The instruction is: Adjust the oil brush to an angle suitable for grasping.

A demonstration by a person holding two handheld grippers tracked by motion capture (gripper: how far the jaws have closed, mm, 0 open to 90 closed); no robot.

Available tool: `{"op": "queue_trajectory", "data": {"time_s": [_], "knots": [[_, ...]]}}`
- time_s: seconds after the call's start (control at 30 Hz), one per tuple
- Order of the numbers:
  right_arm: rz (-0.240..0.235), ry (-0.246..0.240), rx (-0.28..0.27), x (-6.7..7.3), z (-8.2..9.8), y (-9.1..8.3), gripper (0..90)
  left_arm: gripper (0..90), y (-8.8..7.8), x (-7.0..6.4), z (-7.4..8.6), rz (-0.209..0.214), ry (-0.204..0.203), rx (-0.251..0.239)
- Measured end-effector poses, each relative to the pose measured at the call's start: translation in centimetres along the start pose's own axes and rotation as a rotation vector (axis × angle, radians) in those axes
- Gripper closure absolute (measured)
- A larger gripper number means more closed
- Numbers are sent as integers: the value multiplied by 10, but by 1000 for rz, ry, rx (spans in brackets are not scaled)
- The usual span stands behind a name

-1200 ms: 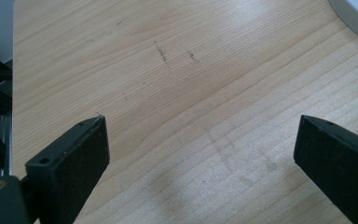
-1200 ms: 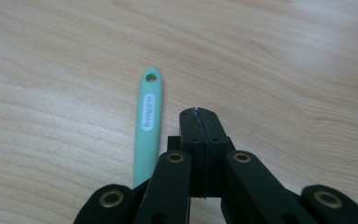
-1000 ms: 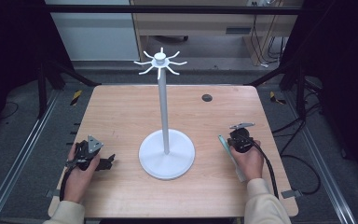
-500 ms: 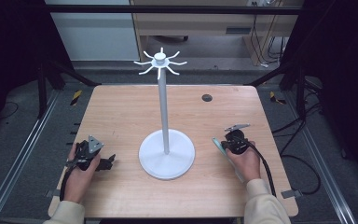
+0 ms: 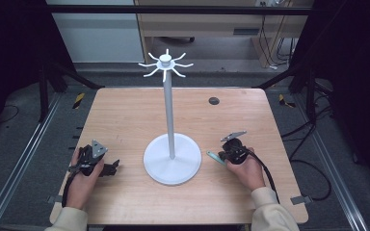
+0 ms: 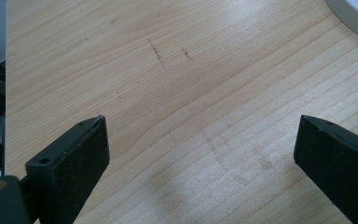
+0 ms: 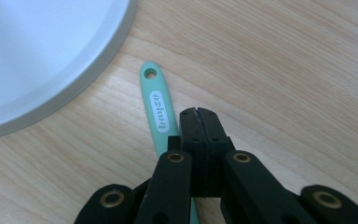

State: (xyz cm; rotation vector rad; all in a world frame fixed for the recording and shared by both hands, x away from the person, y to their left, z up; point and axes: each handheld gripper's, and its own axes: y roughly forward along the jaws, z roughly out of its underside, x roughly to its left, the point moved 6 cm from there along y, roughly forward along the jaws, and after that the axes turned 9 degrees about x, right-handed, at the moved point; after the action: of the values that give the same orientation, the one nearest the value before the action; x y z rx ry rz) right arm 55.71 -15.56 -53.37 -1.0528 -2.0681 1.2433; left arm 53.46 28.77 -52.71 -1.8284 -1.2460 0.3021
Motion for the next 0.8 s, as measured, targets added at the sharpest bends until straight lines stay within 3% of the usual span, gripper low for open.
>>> {"op": "queue_trajectory", "data": {"time_s": [0.23,0.33,0.57,0.8], "knots": [[12,-29,3,4,0,-2,900,28,0,0,0,1,1,1],[30,-33,3,3,0,-10,900,28,0,-2,0,2,8,3],[41,-74,50,4,11,-28,868,28,0,0,0,-1,1,3],[69,-145,138,1,21,-41,803,28,0,-1,1,-2,0,4]]}}
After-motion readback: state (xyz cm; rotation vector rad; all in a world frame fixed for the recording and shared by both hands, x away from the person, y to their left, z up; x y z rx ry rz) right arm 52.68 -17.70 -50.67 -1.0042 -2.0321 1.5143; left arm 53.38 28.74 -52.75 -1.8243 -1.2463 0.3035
